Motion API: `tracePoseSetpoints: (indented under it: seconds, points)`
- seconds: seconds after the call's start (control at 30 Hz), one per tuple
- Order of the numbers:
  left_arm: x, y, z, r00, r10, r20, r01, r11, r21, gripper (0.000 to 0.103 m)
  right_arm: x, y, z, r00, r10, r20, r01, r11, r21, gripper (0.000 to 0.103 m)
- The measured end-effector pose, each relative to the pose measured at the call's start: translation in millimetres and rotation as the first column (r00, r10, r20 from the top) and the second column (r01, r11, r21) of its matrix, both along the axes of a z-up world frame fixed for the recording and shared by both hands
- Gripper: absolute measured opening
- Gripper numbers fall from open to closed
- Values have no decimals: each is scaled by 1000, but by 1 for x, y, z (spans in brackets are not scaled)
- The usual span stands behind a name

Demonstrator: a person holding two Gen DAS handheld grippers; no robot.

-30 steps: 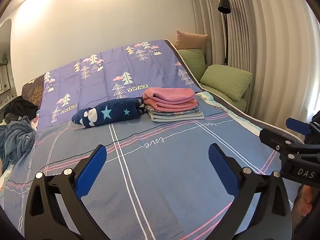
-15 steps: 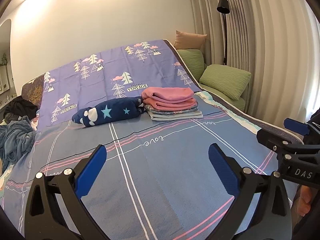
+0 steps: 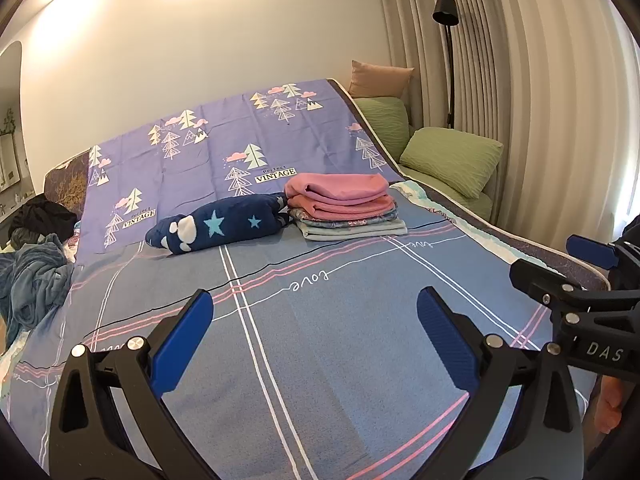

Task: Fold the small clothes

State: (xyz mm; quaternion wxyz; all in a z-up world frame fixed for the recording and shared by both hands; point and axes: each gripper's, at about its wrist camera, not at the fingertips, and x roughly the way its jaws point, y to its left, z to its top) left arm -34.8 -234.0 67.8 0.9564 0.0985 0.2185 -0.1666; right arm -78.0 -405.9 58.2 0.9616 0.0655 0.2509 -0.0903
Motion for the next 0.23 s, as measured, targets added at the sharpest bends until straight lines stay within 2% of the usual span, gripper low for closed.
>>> tracePoseSetpoints:
  seconds: [0.23]
  points:
    - [0,2,0,1000,1,0,-1,1000,-8,102,3,0,-1,1000,-6,-2,6,1000,-5,94]
